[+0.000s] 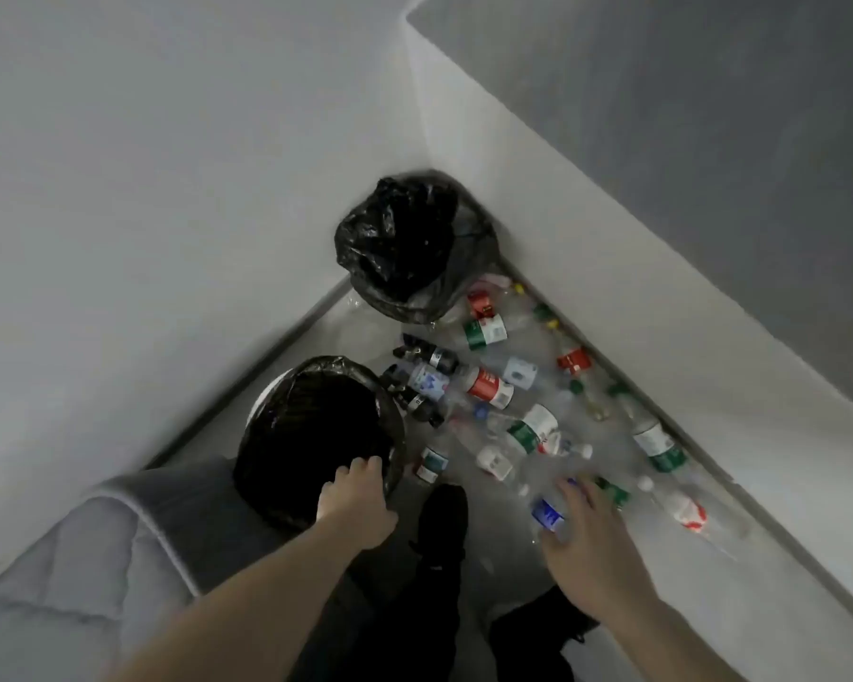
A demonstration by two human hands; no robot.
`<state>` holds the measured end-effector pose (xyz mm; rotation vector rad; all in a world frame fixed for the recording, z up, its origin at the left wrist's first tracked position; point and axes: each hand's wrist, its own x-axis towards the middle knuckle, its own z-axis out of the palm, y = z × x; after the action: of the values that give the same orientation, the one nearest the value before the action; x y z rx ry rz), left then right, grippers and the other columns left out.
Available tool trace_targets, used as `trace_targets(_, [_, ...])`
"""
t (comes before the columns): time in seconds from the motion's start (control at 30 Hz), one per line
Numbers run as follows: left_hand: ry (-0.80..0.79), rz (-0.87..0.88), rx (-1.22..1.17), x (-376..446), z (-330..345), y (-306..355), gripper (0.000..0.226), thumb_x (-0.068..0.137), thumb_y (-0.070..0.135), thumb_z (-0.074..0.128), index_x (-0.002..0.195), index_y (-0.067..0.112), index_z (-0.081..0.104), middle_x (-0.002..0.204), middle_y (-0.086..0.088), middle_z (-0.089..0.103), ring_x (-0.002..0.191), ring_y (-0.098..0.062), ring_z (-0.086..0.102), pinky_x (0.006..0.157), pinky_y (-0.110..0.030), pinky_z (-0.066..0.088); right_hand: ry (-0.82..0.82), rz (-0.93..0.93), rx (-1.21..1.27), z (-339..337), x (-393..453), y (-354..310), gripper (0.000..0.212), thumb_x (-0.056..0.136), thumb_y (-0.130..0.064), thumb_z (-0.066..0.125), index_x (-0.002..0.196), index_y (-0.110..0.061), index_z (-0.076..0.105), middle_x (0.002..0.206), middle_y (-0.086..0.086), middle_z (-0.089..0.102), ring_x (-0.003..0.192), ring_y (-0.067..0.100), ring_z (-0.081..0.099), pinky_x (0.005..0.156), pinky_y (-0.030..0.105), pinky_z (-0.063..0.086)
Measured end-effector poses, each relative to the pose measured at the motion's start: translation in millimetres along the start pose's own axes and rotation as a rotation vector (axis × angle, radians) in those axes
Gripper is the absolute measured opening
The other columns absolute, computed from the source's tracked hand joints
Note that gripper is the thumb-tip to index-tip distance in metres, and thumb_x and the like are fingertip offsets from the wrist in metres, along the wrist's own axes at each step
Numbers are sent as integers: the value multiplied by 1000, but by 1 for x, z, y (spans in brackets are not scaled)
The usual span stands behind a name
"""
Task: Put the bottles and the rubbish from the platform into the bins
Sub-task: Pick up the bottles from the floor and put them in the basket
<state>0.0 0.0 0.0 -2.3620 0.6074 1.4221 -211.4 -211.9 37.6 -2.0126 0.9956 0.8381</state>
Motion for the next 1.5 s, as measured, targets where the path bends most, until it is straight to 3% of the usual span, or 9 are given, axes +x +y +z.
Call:
trace_targets(0.3, [294, -61, -72, 58, 14, -35, 55, 96, 36, 45, 149, 25, 36, 143, 0, 51, 120, -27, 58, 94, -42, 51, -82, -13, 19, 71, 71, 7, 68, 92, -35, 60, 153, -25, 29, 161, 2, 22, 146, 28, 30, 113, 40, 37])
trace_targets(0.47, [61, 46, -144, 59, 24, -35, 91, 76, 72, 52, 153, 31, 27, 152, 7, 40, 130, -26, 52, 103, -38, 47, -97, -3, 90, 92, 84, -5, 70, 92, -29, 61, 155, -25, 30, 162, 1, 24, 143, 28, 36, 113, 41, 39])
trace_targets(0.57, [-7, 63, 55, 58, 41, -30, 85, 86, 52, 61, 155, 25, 21, 149, 0, 45, 126, -30, 55, 100, -42, 51, -110, 0, 116, 101, 84, -11, 72, 92, -30, 62, 155, -25, 29, 161, 2, 25, 143, 28, 37, 113, 41, 40])
trace_targets(0.77, [276, -60, 105, 68, 15, -39, 37, 96, 23, 55, 131, 19, 42, 118, -5, 65, 108, -31, 66, 80, -40, 51, -84, -40, 22, 95, 87, -17, 66, 91, -30, 61, 151, -26, 35, 157, -1, 30, 136, 26, 45, 108, 37, 42])
trace_targets(0.97, [288, -129, 52, 80, -15, -66, 55, 90, 20, 62, 139, 20, 36, 133, -4, 54, 120, -27, 57, 90, -40, 51, -65, -57, -15, 89, 106, -25, 59, 93, -31, 62, 147, -24, 40, 154, 0, 34, 132, 25, 49, 106, 34, 41])
trace_targets(1.13, [763, 148, -153, 58, 29, -35, 64, 71, 27, 67, 131, 18, 46, 125, -3, 45, 108, -23, 47, 92, -38, 47, -84, -32, 8, 103, 118, -17, 54, 94, -28, 63, 144, -24, 43, 149, 0, 38, 128, 25, 51, 103, 34, 42])
trace_targets(1.27, [486, 367, -276, 67, 77, 11, 38, 75, 24, 57, 113, 27, 53, 119, 6, 43, 107, -19, 50, 88, -33, 48, -122, 24, 5, 122, 131, 5, 61, 89, -27, 66, 144, -22, 42, 147, 2, 41, 131, 24, 47, 106, 35, 41])
trace_targets(1.4, [177, 193, -341, 129, 112, 44, 47, 85, 29, 58, 130, 24, 49, 139, 0, 36, 127, -25, 43, 104, -41, 46, -124, 77, 21, 145, 159, 29, 68, 88, -28, 68, 147, -21, 37, 147, 2, 42, 131, 25, 48, 102, 35, 44])
trace_targets(1.5, [166, 94, -400, 177, 127, 58, 54, 85, 31, 62, 133, 18, 43, 139, -5, 36, 127, -32, 43, 101, -48, 46, -103, 134, 100, 165, 184, 45, 75, 87, -26, 71, 150, -17, 32, 148, 7, 44, 134, 28, 45, 105, 40, 44])
